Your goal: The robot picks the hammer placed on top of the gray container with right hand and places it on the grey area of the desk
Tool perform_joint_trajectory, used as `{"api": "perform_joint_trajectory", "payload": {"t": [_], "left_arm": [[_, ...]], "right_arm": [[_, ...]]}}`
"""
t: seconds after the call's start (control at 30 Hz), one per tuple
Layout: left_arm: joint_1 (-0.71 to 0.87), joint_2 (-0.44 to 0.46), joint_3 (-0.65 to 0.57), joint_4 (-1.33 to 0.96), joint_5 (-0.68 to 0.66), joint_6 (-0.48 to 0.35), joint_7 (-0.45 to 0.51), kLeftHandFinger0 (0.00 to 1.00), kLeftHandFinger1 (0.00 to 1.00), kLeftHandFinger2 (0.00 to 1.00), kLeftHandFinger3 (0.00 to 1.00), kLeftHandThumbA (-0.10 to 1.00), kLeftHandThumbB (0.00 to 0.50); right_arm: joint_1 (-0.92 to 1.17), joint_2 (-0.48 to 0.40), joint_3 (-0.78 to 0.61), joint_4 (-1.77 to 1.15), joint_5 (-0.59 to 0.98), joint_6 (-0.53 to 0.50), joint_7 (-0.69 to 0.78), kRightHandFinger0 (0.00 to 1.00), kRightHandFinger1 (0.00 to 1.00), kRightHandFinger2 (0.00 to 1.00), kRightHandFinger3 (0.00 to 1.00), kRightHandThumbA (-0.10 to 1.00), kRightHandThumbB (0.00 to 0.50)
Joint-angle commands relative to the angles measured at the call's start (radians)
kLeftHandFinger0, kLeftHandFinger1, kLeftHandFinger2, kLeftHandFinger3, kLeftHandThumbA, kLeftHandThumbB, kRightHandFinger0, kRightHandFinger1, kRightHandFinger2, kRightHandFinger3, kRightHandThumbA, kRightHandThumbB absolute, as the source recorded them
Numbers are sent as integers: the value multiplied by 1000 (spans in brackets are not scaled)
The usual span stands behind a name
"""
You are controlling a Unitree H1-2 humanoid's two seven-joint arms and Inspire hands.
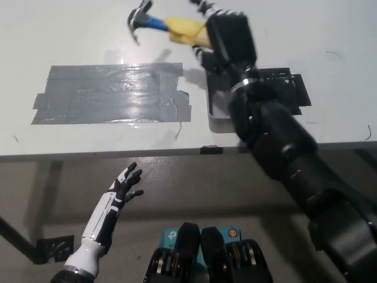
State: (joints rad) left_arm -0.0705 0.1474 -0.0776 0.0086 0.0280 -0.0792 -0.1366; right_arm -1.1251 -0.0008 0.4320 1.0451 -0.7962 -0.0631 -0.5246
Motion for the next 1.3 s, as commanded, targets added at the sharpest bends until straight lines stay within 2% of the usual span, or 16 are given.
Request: {"api": "perform_joint_trajectory", "payload": {"t": [0.0,0.07,0.23,0.27,0.47,0.63,0.67,0.8,0.87,0.93,1.03,1.07,1.1,1.13,1.17,1.27], "left_arm": [[-19,8,-4,-20,-11,-4,-21,888,1000,1000,1000,1000,89],[-25,7,-11,-27,5,5,-19,874,1000,1000,1000,1000,78],[-31,8,-17,-27,5,11,-19,879,1000,1000,1000,1000,77],[-33,9,-22,-29,6,3,-22,871,1000,1000,1000,1000,62],[-40,10,-32,-24,8,-3,-22,858,1000,1000,1000,1000,72],[-41,9,-33,-25,5,-6,-22,845,1000,1000,1000,1000,58],[-45,7,-34,-25,-1,3,-25,845,1000,1000,1000,1000,73],[-48,7,-34,-27,-4,14,-26,847,1000,1000,1000,1000,83],[-50,9,-35,-31,-1,26,-27,854,1000,1000,1000,1000,88],[-47,12,-39,-37,3,31,-29,854,1000,1000,1000,1000,75],[-48,12,-39,-38,3,32,-29,853,1000,1000,1000,1000,75],[-49,12,-40,-39,5,34,-29,852,1000,1000,1000,1000,73],[-52,11,-42,-38,6,33,-29,850,1000,1000,1000,1000,70],[-53,10,-42,-37,5,33,-29,849,1000,1000,1000,1000,70],[-58,9,-43,-31,7,28,-28,840,1000,1000,1000,1000,82],[-61,8,-44,-36,4,31,-31,825,988,1000,1000,1000,65]], "right_arm": [[-120,27,14,8,-1,-52,-97,0,353,717,835,-100,173],[-140,86,37,75,-4,-57,-116,0,353,746,880,-100,158],[-154,95,47,113,8,-69,-138,0,350,754,879,-100,161],[-158,127,48,150,18,-60,-121,0,365,769,881,-100,187],[-167,181,58,237,31,-43,-96,0,426,868,936,-100,178],[-169,197,61,263,34,-43,-99,0,426,854,924,-100,187],[-166,212,61,277,41,-32,-66,19,466,887,974,-100,192],[-160,220,61,293,45,-38,-61,0,443,870,910,-100,204],[-156,221,41,310,72,-17,12,5,462,890,909,-100,161],[-151,219,12,319,108,-4,62,2,435,805,673,-100,166],[-151,218,11,318,109,-3,66,0,410,770,620,-100,165],[-154,217,3,320,119,7,94,482,874,1000,977,214,384],[-169,198,-42,328,186,27,337,1000,1000,1000,1000,569,413],[-170,195,-45,328,193,29,362,1000,1000,1000,1000,598,416],[-166,183,-80,318,237,1,411,1000,1000,1000,1000,655,496],[-158,167,-107,291,263,-54,421,1000,1000,1000,1000,880,500]]}}
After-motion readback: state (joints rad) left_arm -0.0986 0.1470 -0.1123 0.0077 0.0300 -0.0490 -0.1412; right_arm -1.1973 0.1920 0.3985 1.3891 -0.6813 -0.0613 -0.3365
